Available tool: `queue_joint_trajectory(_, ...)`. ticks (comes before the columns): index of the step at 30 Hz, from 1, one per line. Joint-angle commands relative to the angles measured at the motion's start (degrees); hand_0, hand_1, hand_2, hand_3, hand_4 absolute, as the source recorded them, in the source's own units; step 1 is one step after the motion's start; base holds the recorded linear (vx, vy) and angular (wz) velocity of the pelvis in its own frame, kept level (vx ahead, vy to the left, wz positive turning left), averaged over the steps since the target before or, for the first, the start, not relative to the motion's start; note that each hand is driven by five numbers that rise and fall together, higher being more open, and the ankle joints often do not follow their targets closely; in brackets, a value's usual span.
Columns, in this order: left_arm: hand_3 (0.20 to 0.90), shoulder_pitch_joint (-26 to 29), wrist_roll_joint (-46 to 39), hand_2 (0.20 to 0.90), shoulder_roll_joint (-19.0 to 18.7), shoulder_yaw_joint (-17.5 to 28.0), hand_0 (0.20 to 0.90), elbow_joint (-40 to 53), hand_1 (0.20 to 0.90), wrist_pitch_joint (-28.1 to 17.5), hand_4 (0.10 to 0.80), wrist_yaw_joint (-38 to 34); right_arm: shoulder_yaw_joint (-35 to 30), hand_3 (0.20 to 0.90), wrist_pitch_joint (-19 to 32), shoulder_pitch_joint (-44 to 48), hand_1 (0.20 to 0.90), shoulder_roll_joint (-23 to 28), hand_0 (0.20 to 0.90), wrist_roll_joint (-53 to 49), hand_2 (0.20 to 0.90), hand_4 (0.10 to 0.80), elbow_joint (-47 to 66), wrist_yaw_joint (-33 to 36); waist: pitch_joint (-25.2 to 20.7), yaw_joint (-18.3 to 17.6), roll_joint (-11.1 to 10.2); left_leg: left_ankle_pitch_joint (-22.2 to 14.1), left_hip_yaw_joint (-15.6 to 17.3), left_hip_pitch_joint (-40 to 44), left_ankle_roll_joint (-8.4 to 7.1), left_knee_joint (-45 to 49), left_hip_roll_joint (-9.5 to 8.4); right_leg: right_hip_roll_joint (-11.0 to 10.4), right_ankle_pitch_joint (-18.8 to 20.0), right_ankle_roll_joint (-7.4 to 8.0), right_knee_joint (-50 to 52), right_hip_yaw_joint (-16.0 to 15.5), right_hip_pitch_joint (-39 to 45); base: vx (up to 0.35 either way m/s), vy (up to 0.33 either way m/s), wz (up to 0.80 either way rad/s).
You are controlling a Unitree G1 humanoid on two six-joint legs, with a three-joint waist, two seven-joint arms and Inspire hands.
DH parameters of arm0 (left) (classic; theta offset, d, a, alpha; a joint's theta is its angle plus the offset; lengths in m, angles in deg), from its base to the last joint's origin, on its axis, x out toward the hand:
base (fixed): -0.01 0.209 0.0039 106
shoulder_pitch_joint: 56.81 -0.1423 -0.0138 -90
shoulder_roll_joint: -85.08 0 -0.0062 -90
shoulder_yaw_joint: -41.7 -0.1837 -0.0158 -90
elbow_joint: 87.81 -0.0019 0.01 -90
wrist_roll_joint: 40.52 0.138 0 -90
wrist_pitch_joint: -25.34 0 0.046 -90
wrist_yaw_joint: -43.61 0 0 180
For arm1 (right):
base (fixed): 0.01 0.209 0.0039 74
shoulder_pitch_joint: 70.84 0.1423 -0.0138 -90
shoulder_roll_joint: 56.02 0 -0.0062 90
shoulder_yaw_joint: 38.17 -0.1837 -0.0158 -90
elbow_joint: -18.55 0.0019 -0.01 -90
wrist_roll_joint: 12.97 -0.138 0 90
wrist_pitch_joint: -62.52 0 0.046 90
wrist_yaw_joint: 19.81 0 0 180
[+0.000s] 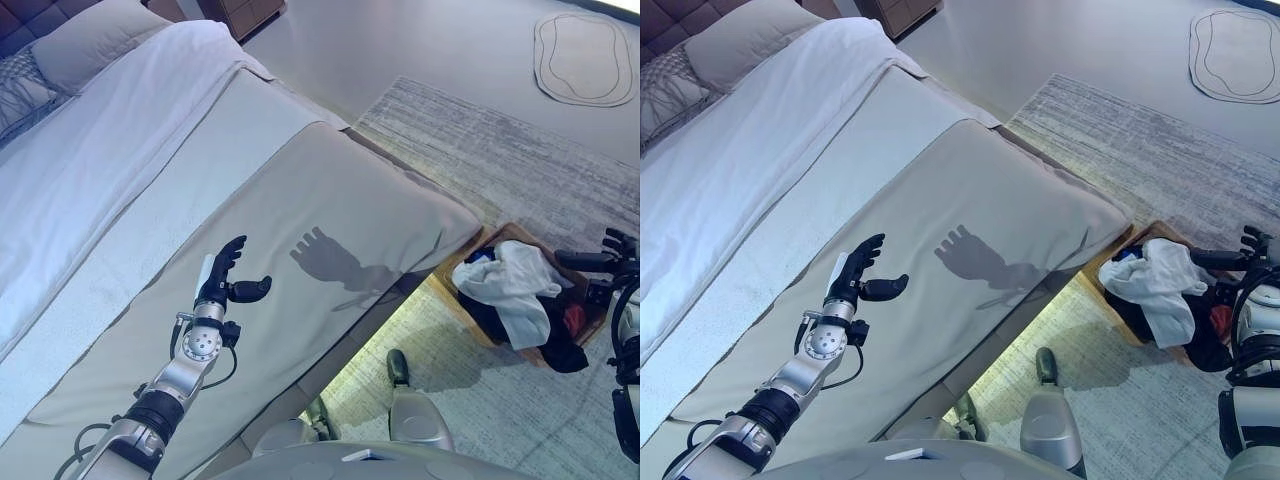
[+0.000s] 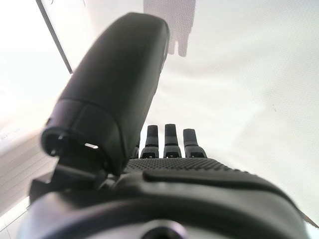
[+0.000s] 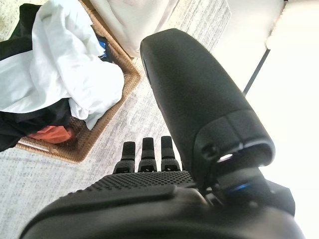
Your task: Pick up the clothes from the bed and place them into the basket
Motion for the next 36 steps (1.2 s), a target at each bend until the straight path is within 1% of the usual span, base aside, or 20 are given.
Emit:
queue_joint_trajectory(1,0.9,3.3,0.4,0.9,-2.9,0.6,0.9,1.1,0.9,-4.9,0.8,-1.5,0.7,0.9,4.8,5.5,0.9,3.2,0.9,2.8,0.9,0.8,-1.2,0.9,-3.1,0.6,-5.4,-4.7,-2.9,1.9,-1.94,0.2,0.7,-2.6,-3.8,2.39,0.4,-1.2,1.6,0.0,0.0,0.0)
queue_joint_trajectory(6,0.9,3.5,0.8,0.9,-2.6,0.7,0.9,0.9,0.9,-4.7,0.8,-1.8,1.9,0.9,4.4,5.3,0.9,2.5,0.9,4.9,0.9,0.8,-0.9,0.7,-3.1,0.9,-5.7,-4.7,-3.2,2.0,-1.77,0.2,0.65,-2.7,-3.9,2.43,0.4,-1.2,1.9,0.0,0.0,0.0)
queue_joint_trajectory(11,0.9,3.8,1.4,0.9,-2.0,0.5,0.9,-0.2,0.9,-4.0,0.8,-1.6,4.7,0.9,5.3,5.5,0.9,-0.5,0.9,9.0,0.9,0.8,0.3,2.7,-4.0,1.9,-6.7,-4.9,-4.2,2.4,-1.51,0.2,0.63,-2.7,-3.8,2.39,0.4,-1.7,2.5,0.001,-0.002,0.01)
queue_joint_trajectory(13,0.9,3.6,2.0,0.9,-1.2,0.2,0.9,-0.8,0.9,-3.7,0.8,-2.0,6.5,0.9,6.6,5.7,0.9,-2.4,0.9,11.4,0.9,0.8,2.4,5.0,-4.4,2.4,-7.1,-4.9,-4.7,2.5,-1.35,0.2,0.66,-2.7,-3.8,2.33,0.4,-2.1,2.8,0.033,-0.008,0.02)
queue_joint_trajectory(14,0.9,3.5,2.3,0.9,-0.9,0.1,0.9,-1.1,0.9,-3.7,0.8,-2.2,7.4,0.9,6.4,5.7,0.9,-3.6,0.9,11.3,0.9,0.8,3.9,6.3,-4.6,2.6,-7.4,-4.8,-4.9,2.5,-1.31,0.2,0.68,-2.7,-3.8,2.33,0.4,-2.2,2.8,0.016,-0.015,0.04)
queue_joint_trajectory(16,0.9,3.4,2.5,0.9,-0.2,-0.1,0.9,-2.2,0.9,-3.6,0.8,-2.8,9.3,0.9,6.4,5.0,0.9,-6.8,0.9,14.5,0.9,0.8,8.4,9.9,-4.9,3.0,-7.8,-4.8,-5.4,2.2,-1.23,0.2,0.74,-2.7,-3.8,2.38,0.4,-2.5,2.9,0.002,-0.011,0.03)
queue_joint_trajectory(18,0.9,3.2,3.0,0.9,0.9,0.2,0.9,-3.9,0.9,-4.1,0.8,-3.5,12.2,0.9,5.3,4.3,0.9,-9.6,0.9,17.2,0.9,0.8,13.4,13.9,-5.2,3.1,-8.1,-4.7,-5.8,2.0,-1.09,0.2,0.72,-2.7,-3.8,2.36,0.4,-2.7,2.9,-0.006,0.015,0.05)
queue_joint_trajectory(21,0.9,1.7,4.0,0.9,2.2,0.4,0.9,-5.2,0.9,-5.0,0.8,-4.7,14.3,0.9,6.0,1.8,0.9,-12.9,0.9,21.4,0.9,0.8,18.5,17.7,-5.9,3.6,-8.5,-4.7,-6.6,1.5,-0.8,0.2,0.66,-2.6,-4.1,2.41,0.4,-3.0,3.3,0.012,0.024,0.12)
queue_joint_trajectory(25,0.9,-0.1,6.3,0.9,3.1,0.8,0.9,-6.3,0.9,-6.4,0.8,-5.4,16.4,0.9,6.8,-1.1,0.9,-16.0,0.9,25.1,0.9,0.8,21.8,19.9,-6.9,4.7,-8.9,-4.7,-7.8,1.2,-0.58,0.2,0.58,-2.8,-4.6,2.5,0.4,-4.0,4.2,0.026,0.026,0.17)
queue_joint_trajectory(27,0.9,-0.7,6.1,0.9,4.0,1.3,0.9,-7.8,0.9,-7.1,0.8,-5.6,18.1,0.9,6.7,-2.5,0.9,-17.2,0.9,29.7,0.9,0.8,23.2,21.0,-7.6,5.3,-9.2,-4.7,-8.4,0.9,-0.54,0.2,0.49,-2.9,-4.9,2.57,0.4,-4.7,4.6,0.035,0.036,0.26)
queue_joint_trajectory(29,0.9,-1.5,7.0,0.9,4.9,1.6,0.9,-8.8,0.9,-7.4,0.8,-5.8,20.3,0.9,5.5,-4.4,0.9,-18.2,0.9,33.3,0.9,0.8,25.0,21.4,-8.3,6.0,-9.5,-4.6,-9.0,0.7,-0.45,0.2,0.48,-3.0,-5.2,2.64,0.4,-5.7,5.2,0.059,0.034,0.24)
queue_joint_trajectory(30,0.9,-1.5,7.0,0.9,4.9,1.6,0.9,-8.7,0.9,-7.4,0.8,-5.8,20.3,0.9,5.5,-4.4,0.9,-18.2,0.9,33.3,0.9,0.8,25.1,21.4,-8.3,6.0,-9.5,-4.6,-9.0,0.7,-0.45,0.2,0.47,-3.1,-5.2,2.64,0.4,-5.7,5.2,0.068,0.03,0.19)
queue_joint_trajectory(32,0.9,-2.7,7.3,0.9,5.7,2.1,0.9,-9.6,0.9,-7.6,0.8,-5.4,22.4,0.9,5.4,-6.8,0.9,-19.7,0.9,37.8,0.9,0.8,25.9,22.4,-9.0,7.1,-9.9,-4.5,-9.3,0.5,-0.51,0.2,0.53,-3.5,-5.5,2.87,0.4,-7.1,5.9,0.069,0.021,0.24)
queue_joint_trajectory(36,0.9,-4.0,7.4,0.9,5.9,2.8,0.9,-9.7,0.9,-7.5,0.8,-4.3,24.5,0.9,4.5,-9.5,0.9,-21.6,0.9,40.5,0.9,0.8,27.5,22.8,-9.5,8.1,-10.1,-4.5,-10.2,0.0,-0.47,0.2,0.43,-4.0,-5.7,3.13,0.4,-8.5,6.3,0.05,0.013,0.21)
